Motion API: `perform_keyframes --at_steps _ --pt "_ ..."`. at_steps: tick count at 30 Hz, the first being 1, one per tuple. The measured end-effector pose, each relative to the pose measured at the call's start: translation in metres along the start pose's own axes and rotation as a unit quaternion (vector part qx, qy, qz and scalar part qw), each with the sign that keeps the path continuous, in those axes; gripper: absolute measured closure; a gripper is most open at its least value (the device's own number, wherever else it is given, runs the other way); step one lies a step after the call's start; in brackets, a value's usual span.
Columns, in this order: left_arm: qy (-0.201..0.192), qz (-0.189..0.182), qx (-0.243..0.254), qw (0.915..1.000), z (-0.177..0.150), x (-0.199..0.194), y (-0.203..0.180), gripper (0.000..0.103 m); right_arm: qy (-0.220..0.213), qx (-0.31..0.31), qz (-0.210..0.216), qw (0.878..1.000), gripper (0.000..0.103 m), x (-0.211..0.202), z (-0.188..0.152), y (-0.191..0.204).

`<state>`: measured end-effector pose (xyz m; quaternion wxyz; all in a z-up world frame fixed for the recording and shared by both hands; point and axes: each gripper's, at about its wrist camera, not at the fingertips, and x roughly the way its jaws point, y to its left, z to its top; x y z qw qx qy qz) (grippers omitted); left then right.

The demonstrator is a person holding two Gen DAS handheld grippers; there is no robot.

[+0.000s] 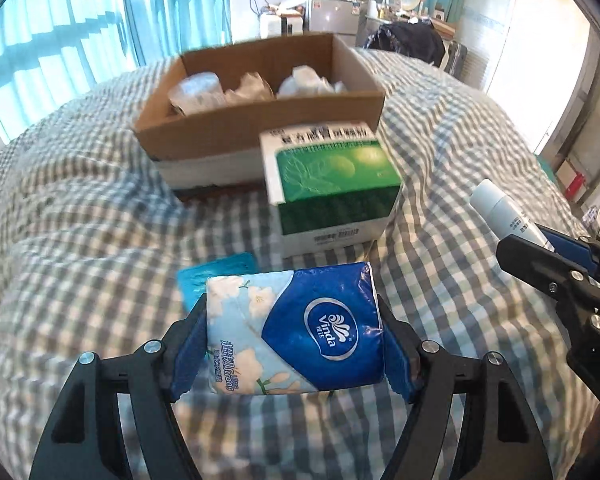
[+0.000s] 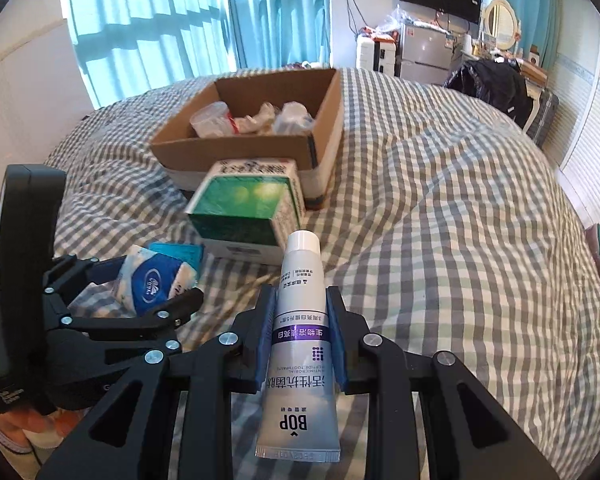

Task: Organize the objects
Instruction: 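Carry the toothpaste tube and tissue pack over the cardboard box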

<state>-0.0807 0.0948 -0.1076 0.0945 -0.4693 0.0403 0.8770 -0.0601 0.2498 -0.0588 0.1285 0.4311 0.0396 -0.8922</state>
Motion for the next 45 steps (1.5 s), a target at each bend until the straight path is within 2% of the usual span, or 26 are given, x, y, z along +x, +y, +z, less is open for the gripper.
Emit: perform_keyframes --at_steps 16,27,32,37,40,45 --pt "-0.086 0.005 -0.017 0.9962 0.026 -0.094 0.031 0.027 -0.057 -0.046 0.009 0.997 0.078 -0.067 0.031 0.048" --pt "-0.156 0.016 -0.014 0.9876 0.084 -0.141 0.051 0.027 -0.102 -0.076 0.024 0.992 0.078 -0.095 0.093 0.060" --pt "-0.188 0.047 0.000 0.9811 0.122 -0.143 0.056 0.027 -0.119 -0.073 0.030 0.990 0.078 -0.094 0.125 0.056" --pt "-0.197 0.050 0.004 0.9791 0.158 -0.127 0.060 0.027 -0.126 -0.063 0.036 0.989 0.078 -0.076 0.168 0.045" --pt "-0.200 0.041 0.000 0.9789 0.180 -0.109 0.065 0.027 -0.124 -0.048 0.039 0.990 0.078 -0.055 0.192 0.036" --pt "-0.193 0.035 0.010 0.9805 0.213 -0.057 0.071 0.027 -0.111 -0.028 0.049 0.992 0.078 -0.010 0.224 0.021"
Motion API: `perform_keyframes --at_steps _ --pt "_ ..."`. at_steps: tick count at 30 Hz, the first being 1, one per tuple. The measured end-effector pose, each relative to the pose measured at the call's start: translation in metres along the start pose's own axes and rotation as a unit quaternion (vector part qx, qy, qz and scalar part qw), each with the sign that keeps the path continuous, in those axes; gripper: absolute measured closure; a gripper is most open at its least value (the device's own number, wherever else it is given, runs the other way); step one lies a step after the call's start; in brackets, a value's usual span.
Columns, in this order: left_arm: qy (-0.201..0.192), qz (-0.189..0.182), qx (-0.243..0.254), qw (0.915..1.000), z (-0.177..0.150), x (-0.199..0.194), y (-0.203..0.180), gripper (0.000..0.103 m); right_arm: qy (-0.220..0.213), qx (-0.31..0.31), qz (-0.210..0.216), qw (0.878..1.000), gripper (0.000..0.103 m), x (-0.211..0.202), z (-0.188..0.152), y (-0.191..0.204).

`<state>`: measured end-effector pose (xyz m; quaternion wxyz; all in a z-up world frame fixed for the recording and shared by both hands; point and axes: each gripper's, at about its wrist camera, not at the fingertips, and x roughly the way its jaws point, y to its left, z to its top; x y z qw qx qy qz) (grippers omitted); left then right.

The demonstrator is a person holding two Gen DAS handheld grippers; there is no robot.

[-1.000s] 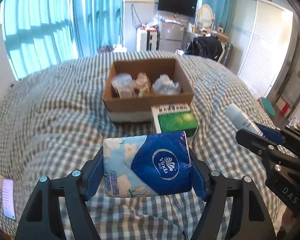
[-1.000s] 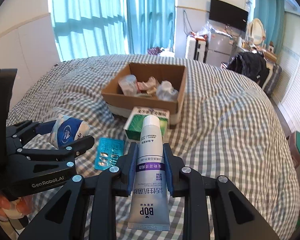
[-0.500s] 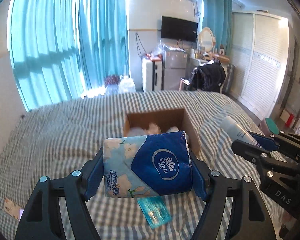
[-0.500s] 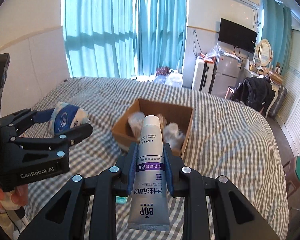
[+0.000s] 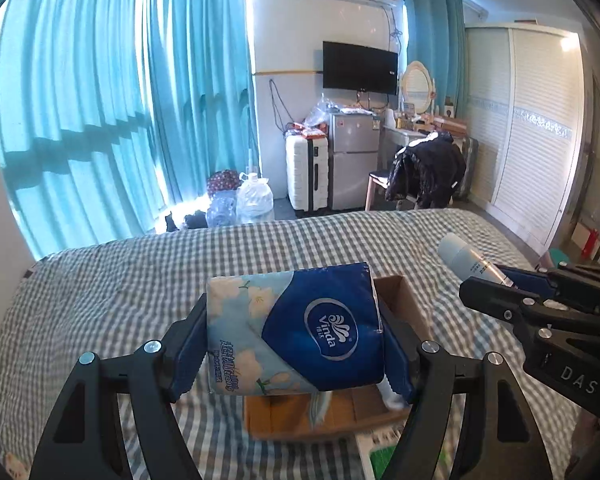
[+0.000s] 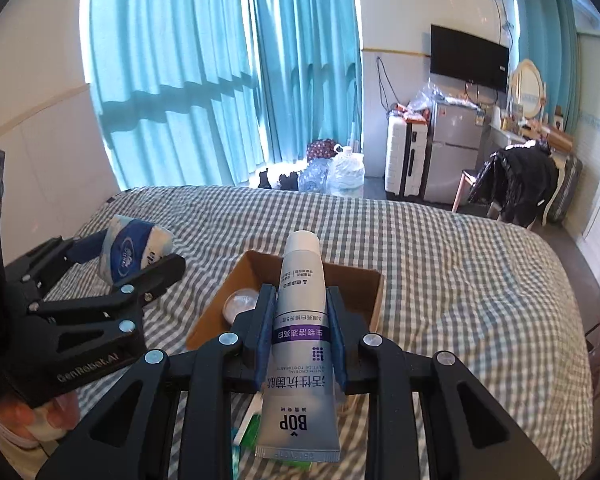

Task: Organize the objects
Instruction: 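Carry the toothpaste tube and tissue pack over the cardboard box, then open both tools to drop the tube and tissue pack into the box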

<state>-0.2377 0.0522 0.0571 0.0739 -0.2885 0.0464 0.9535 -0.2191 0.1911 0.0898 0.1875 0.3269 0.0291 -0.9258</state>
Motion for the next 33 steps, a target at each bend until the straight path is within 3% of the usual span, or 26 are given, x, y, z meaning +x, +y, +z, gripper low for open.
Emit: perform_keyframes --at_steps 7,11,20,24,25,27,28,29,33 --pt "0.061 -0.014 -0.001 0.9980 -0.015 0.101 0.005 0.027 0.024 0.003 -0.017 1.000 0.078 0.086 0.008 -0.024" --pt "0.073 -0.007 0.009 0.9973 -0.030 0.134 0.003 0.027 0.040 0.007 -0.014 0.999 0.078 0.127 0.003 -0.033" --pt "0.094 -0.024 0.031 0.9948 -0.061 0.158 -0.004 0.027 0.087 0.011 -0.011 0.996 0.078 0.183 -0.026 -0.043" --pt "0.093 -0.023 0.045 0.9944 -0.067 0.156 -0.014 0.024 0.090 0.014 -0.011 0.996 0.078 0.181 -0.034 -0.047" --pt "0.088 -0.021 0.050 0.9946 -0.067 0.154 -0.015 0.019 0.088 0.016 -0.011 0.996 0.078 0.178 -0.033 -0.047" --pt "0.069 -0.014 0.060 0.9957 -0.067 0.142 -0.018 0.007 0.077 0.025 -0.012 0.997 0.050 0.171 -0.029 -0.049" --pt "0.058 -0.011 0.064 0.9962 -0.065 0.137 -0.021 0.006 0.066 0.034 -0.013 0.997 0.022 0.164 -0.026 -0.049" --pt "0.051 -0.008 0.067 0.9964 -0.064 0.131 -0.023 0.006 0.050 0.044 -0.016 0.998 0.017 0.154 -0.023 -0.051" --pt "0.048 0.000 0.064 0.9968 -0.055 0.101 -0.025 0.005 0.012 0.057 -0.018 0.998 0.017 0.113 -0.006 -0.051"
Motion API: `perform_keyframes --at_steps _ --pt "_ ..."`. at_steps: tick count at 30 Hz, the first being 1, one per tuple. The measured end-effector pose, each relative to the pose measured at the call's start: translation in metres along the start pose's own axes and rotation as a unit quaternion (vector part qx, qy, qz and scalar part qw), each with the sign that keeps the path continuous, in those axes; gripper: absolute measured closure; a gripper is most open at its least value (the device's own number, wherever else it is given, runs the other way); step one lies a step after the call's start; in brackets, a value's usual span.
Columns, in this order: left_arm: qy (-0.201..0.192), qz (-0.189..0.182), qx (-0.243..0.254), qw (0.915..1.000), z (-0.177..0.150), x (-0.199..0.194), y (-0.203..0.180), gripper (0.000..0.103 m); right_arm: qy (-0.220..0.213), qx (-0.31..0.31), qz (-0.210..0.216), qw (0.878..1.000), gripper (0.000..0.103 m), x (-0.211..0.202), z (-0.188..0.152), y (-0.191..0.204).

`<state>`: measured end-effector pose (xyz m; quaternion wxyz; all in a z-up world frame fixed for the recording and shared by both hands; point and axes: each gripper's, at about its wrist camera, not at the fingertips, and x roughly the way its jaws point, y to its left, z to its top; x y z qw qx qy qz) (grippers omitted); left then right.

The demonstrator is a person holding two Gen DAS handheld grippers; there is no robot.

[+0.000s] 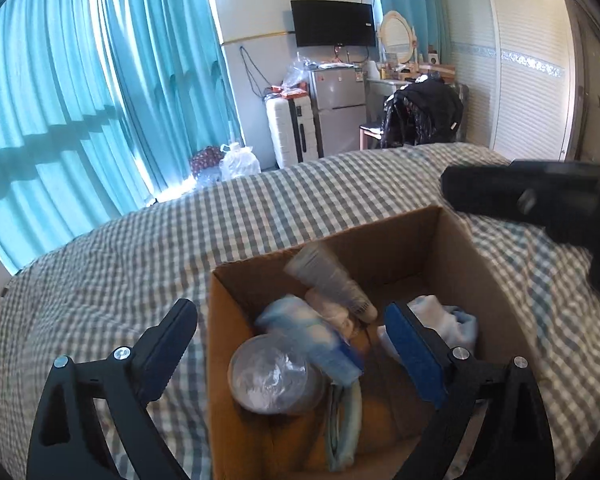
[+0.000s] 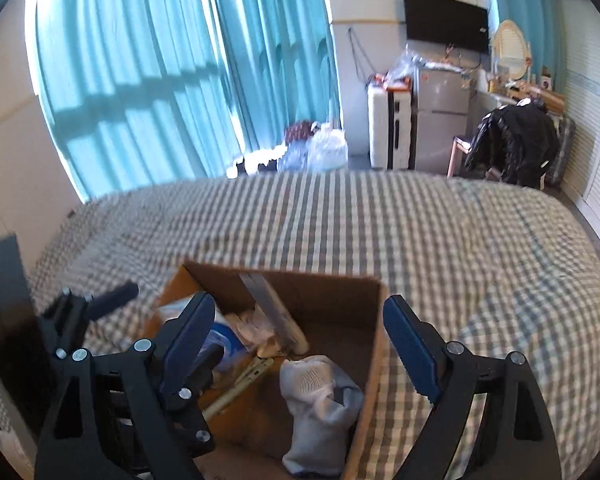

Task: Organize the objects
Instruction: 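Open both tools to drop the tube and tissue pack into the box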

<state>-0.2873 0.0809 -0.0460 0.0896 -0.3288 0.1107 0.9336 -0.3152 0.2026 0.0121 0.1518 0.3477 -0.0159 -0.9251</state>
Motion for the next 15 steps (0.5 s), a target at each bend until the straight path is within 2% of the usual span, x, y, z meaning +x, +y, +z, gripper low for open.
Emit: perform_keyframes --at_steps 5,11,15 --pt "-0.024 0.001 -0.028 0.9993 0.018 -0.061 0.009 0.003 -0.025 -0.007 -0.020 0.999 0.011 -0.061 0.015 0.008" --pt "-0.076 0.011 -0.053 0.9957 0.038 -0.154 0.025 0.001 -0.064 -0.024 -0.046 0.997 0.007 -0.152 0.024 0.028" --pt "-0.099 0.011 -0.062 0.9931 0.035 -0.204 0.033 0.000 -0.084 -0.036 -0.057 0.994 0.005 -0.204 0.017 0.043"
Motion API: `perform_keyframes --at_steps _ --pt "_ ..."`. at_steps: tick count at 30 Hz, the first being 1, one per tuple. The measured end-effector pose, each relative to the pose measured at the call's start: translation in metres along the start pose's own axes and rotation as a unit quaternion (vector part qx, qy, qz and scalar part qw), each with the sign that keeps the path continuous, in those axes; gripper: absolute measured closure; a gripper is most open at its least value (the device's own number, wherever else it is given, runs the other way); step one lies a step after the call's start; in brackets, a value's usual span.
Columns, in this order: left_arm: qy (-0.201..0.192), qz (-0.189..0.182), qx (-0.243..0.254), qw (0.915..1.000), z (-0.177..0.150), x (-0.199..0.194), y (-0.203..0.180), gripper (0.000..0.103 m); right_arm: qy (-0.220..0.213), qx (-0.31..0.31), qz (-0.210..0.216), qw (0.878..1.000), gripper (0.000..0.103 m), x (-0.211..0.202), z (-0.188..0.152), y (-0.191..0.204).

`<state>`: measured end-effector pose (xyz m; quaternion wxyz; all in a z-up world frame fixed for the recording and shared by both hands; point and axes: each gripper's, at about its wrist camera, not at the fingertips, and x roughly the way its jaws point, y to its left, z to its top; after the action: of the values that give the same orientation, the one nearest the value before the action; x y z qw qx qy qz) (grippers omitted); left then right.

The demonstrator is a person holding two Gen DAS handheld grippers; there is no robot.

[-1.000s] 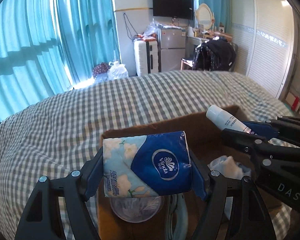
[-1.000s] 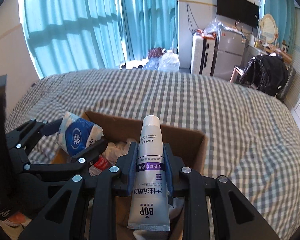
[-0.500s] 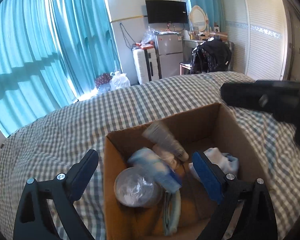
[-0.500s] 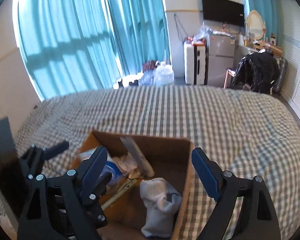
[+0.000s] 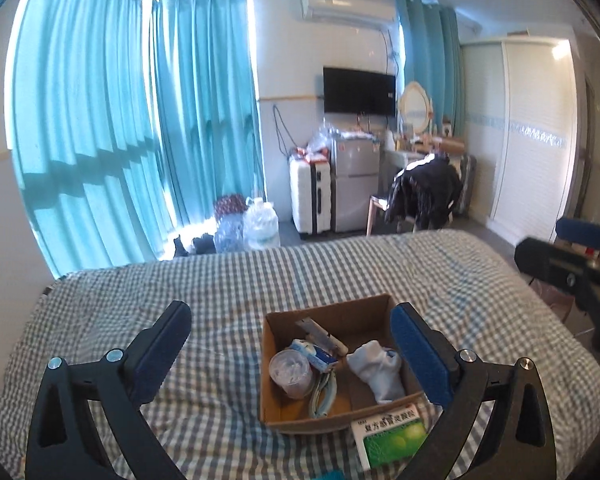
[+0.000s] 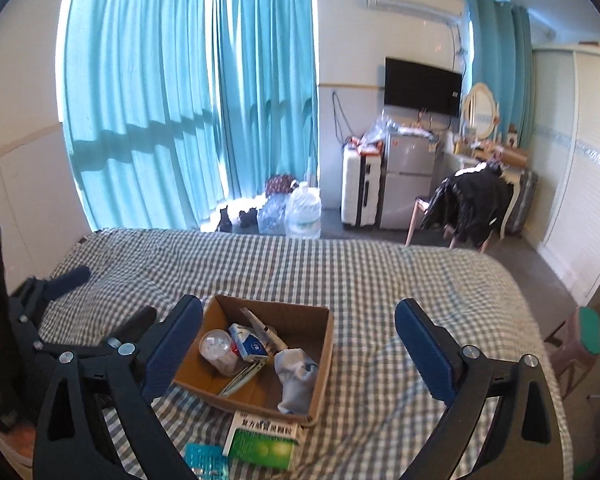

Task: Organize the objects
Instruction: 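Open both tools to drop the tube and tissue pack into the box, then move both tools back toward the green medicine box and blue blister pack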

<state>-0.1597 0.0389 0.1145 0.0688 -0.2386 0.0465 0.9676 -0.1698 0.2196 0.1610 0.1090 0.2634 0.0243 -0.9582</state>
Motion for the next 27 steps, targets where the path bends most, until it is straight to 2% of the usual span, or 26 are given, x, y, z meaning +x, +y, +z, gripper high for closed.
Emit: perform_keyframes --at_steps 4,8,14,18,22,27 --pt "-0.014 -0.003 0.002 0.9999 -0.006 -0.035 0.006 0.000 -0.022 -0.011 0.005 1.000 0.004 -0.044 -0.010 0.012" --pt "-0.022 0.001 -0.009 0.9997 -0.025 -0.060 0.013 0.000 -0.035 -0.019 0.012 0.999 0.003 -0.075 -0.031 0.023" --pt "-0.001 0.036 -0.036 0.9987 -0.061 -0.058 0.023 0.000 -0.028 -0.041 0.020 0.999 0.003 -0.088 -0.072 0.041" --pt "0.036 0.038 -0.063 0.9967 -0.092 -0.035 0.031 0.000 -0.003 -0.045 0.031 0.998 0.003 -0.070 -0.107 0.048" --pt "0.080 0.058 -0.081 0.9918 -0.130 -0.005 0.035 0.000 0.048 -0.042 0.024 0.998 0.003 -0.027 -0.142 0.054" --pt "0.151 0.073 -0.104 0.9804 -0.179 0.037 0.039 0.000 0.106 -0.046 0.014 0.993 0.003 0.031 -0.179 0.055"
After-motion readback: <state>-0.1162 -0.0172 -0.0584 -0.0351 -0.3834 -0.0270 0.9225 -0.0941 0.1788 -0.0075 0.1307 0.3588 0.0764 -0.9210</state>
